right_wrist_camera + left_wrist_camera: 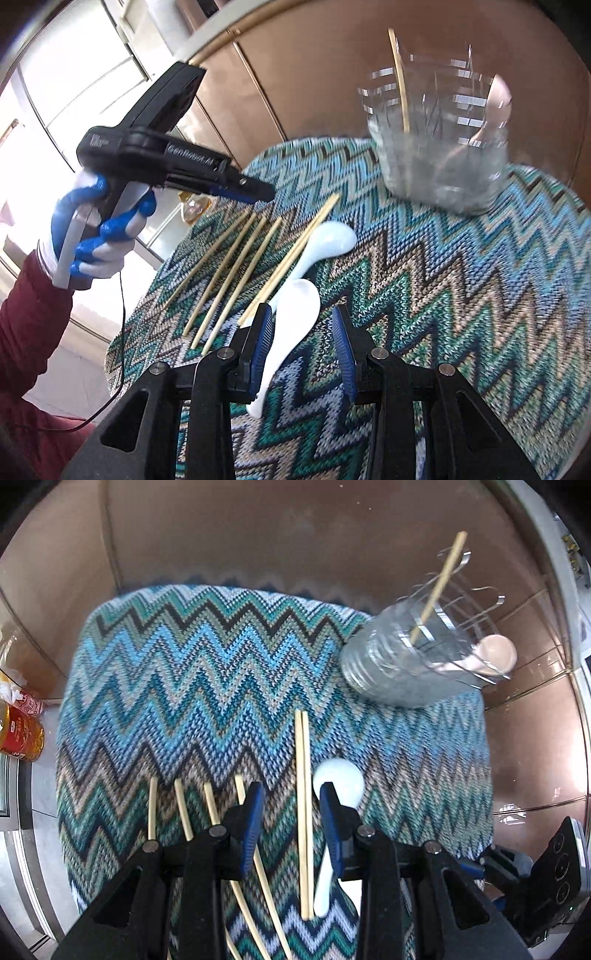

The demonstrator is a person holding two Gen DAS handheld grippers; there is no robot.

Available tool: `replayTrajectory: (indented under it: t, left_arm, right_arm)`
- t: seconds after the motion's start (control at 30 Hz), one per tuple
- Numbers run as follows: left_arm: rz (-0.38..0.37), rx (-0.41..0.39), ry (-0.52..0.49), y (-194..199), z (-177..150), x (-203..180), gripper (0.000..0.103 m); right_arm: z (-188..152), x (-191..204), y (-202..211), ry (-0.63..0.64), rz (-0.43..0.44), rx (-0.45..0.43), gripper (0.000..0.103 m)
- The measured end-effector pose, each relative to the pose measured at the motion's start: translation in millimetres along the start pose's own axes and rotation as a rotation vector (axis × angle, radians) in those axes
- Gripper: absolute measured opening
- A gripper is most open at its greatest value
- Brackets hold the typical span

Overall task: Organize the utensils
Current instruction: 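Move both tools back down to the utensils on the mat, then grasp the white spoon with the right tool while the left tool grasps another chopstick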

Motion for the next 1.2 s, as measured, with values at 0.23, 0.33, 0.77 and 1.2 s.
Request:
replayTrajectory:
  t: [0.23,0.33,0.77,1.2]
  left_arm:
    - [0.02,0.051,-0.022,-28,16,-6,0.028]
    - [0.027,0.065,-0.036,-37,19,-9,0.026]
    - [0.072,0.107,-0.067,-68,29,-18,0.025]
    - [0.091,0.141,-0.069,-75,45,-11,0.025]
  right_arm:
    - [4,-10,-26,0.002,0.047,0.053,0.032]
    - [6,-12,-33,0.007,0.05,0.065,0.032]
    - [10,-21,-41,-0.004,0.064,0.087,0.032]
    - [12,-13,-63,0.026,0.091,0.147,0.032]
Point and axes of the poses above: each gripper's, at about its wrist camera, not at the fingertips, and y roughly against the way its jaws point, x to its left, z to its top, the point moved 2 cm from there along -y, roughly the way its jaws point, and after that the axes turned 1 degree about -z, right-handed, at the moved point
